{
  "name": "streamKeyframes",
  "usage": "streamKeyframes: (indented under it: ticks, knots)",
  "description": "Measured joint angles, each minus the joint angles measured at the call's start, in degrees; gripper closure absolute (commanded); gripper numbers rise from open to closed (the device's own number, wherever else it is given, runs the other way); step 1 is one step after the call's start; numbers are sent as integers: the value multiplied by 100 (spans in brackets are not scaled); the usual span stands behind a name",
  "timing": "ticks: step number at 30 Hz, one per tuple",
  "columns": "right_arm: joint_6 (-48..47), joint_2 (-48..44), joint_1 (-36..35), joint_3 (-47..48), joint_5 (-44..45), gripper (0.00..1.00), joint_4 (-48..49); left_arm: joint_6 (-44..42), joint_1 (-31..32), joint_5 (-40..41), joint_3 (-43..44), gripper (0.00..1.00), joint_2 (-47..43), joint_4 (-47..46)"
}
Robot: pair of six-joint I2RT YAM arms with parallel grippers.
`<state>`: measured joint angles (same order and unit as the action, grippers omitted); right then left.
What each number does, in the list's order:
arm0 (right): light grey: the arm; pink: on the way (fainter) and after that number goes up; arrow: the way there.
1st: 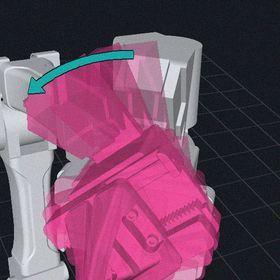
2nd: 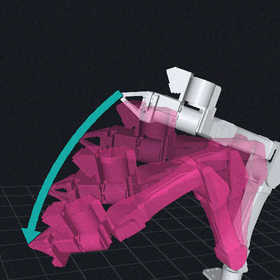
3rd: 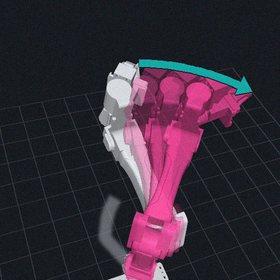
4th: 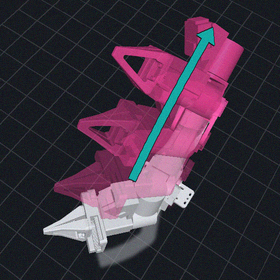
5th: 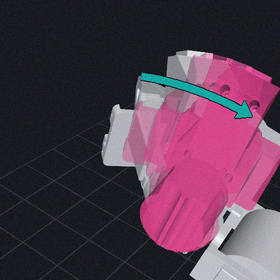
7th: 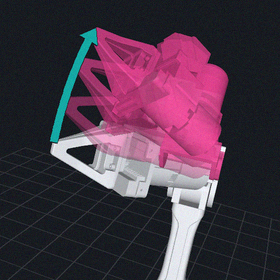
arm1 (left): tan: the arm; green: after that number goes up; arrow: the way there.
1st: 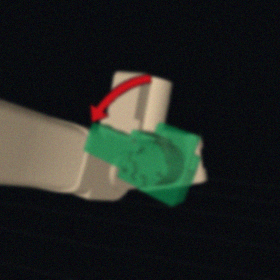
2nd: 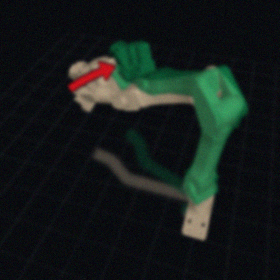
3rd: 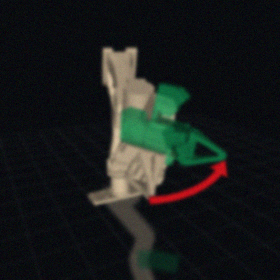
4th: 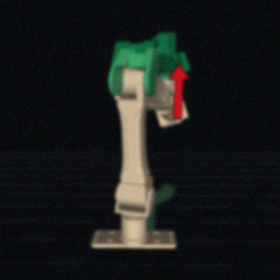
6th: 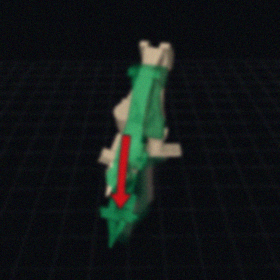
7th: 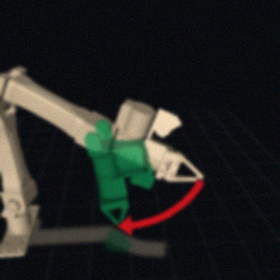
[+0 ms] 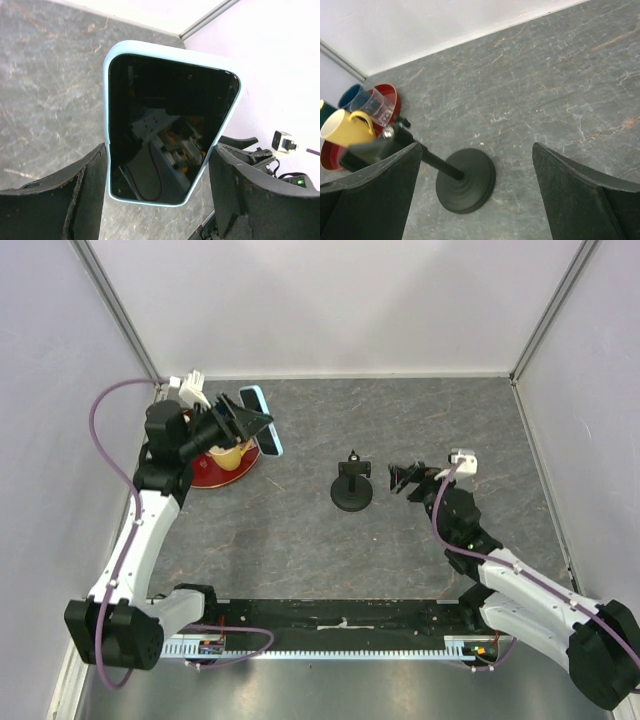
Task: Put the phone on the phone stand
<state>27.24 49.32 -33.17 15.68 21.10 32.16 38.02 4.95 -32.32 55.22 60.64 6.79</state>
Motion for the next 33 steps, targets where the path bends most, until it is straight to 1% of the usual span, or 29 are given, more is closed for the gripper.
streamKeyframes:
  ticks: [1, 2, 3, 4, 6, 9, 10, 12, 15, 18, 19, 23, 25, 28, 29, 31, 32, 33]
  knots:
    - [52, 42, 0, 221, 52, 2, -299, -11, 0, -59, 249, 98, 175, -15]
    - [160, 129, 2, 627, 127, 2, -844, -39, 0, -79, 435, 98, 308, -20]
    - [243, 210, 0, 920, 162, 2, -1200, -83, 0, -57, 533, 98, 391, -7]
    - [378, 328, 2, 1366, 210, 2, -1757, -140, 4, -9, 577, 98, 439, 46]
    - [660, 527, 2, 2186, 282, 2, -2756, -245, 7, 101, 557, 98, 474, 179]
    - [907, 592, 0, 2909, 249, 2, -3901, -310, 11, 173, 361, 98, 459, 299]
    - [925, 586, 2, 3097, 166, 2, -4317, -323, 31, 173, 271, 98, 435, 302]
    - [903, 570, 9, 3318, -125, 2, -4852, -334, 74, 114, 85, 98, 330, 280]
    - [822, 616, 13, 3637, -951, 2, -5412, -332, 164, -138, -170, 98, 76, 66]
    - [785, 1078, -114, 4385, -1904, 2, -5681, -337, 269, -304, -221, 98, -87, -151]
    - [780, 1296, -210, 4671, -2085, 2, -5722, -339, 297, -341, -221, 98, -116, -227]
    - [697, 2393, -999, 6319, -2354, 3, -5799, -352, 367, -439, -221, 98, -173, -398]
    - [706, 2955, -1300, 7158, -2470, 3, -5674, -372, 380, -439, -221, 98, -179, -404]
    - [697, 3477, -1523, 7816, -2391, 5, -5300, -424, 413, -431, -221, 98, -192, -404]
    - [669, 3611, -1600, 7936, -2275, 9, -5171, -442, 424, -426, -221, 98, -205, -402]
    - [555, 3814, -1735, 8035, -1991, 12, -4935, -476, 479, -413, -227, 98, -251, -404]
    - [481, 3877, -1810, 8039, -1836, 16, -4841, -494, 507, -407, -236, 98, -278, -404]
    - [396, 3952, -1899, 8037, -1624, 18, -4756, -505, 529, -407, -238, 98, -304, -402]
